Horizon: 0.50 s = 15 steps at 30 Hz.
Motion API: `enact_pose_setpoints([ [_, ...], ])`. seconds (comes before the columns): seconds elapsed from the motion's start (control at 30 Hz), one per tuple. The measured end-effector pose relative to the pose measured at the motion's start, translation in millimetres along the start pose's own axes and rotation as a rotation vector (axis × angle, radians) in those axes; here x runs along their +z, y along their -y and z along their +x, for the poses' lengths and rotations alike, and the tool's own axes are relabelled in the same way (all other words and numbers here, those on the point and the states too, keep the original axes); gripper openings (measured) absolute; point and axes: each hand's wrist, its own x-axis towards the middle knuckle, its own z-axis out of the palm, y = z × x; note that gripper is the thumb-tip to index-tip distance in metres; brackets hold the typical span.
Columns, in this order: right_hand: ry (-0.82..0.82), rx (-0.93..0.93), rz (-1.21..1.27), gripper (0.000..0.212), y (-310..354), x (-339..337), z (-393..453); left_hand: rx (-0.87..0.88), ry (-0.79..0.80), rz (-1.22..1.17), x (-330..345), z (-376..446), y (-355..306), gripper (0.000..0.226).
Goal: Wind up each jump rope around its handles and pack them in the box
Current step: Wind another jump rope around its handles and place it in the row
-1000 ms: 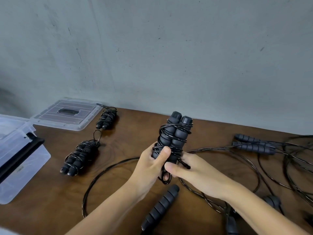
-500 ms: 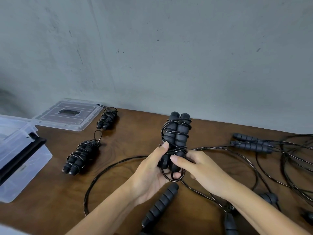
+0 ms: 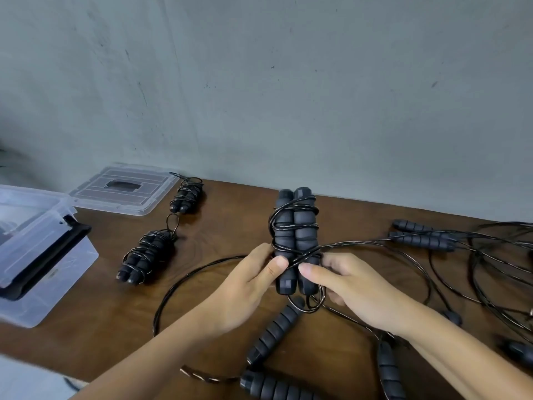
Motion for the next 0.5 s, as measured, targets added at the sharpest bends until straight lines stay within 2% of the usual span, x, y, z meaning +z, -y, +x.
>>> enact_pose_setpoints([
  [0.13,0.012,0.023,0.128,0.032,-4.6,2.6,-11.0,0.084,0.050,0.065,5.6,-5.7,9.7,0.066],
  [0.23,0.040,0.012,0.122,0.048,-8.1,2.3,-18.0,0.134,0.100,0.063,9.7,-10.6,12.2,0.063],
  [0.27,0.050,0.013,0.114,0.048,-8.3,1.8,-20.1,0.155,0.113,0.085,11.0,-11.4,12.0,0.064],
  [0.33,0.079,0.011,0.113,0.032,-4.8,0.9,-24.6,0.215,0.103,0.147,13.0,-12.2,11.5,0.065],
  [0.4,0.119,0.007,0.096,0.017,2.4,-0.7,-29.3,0.260,0.013,0.187,10.8,-10.3,9.2,0.086],
  [0.47,0.144,0.017,0.025,0.015,6.1,-5.3,-31.8,0.298,-0.097,0.278,1.2,-6.2,1.4,0.121],
  [0.5,0.148,0.026,-0.033,0.014,8.3,-7.1,-32.9,0.339,-0.119,0.379,-5.9,-4.8,-5.7,0.131],
])
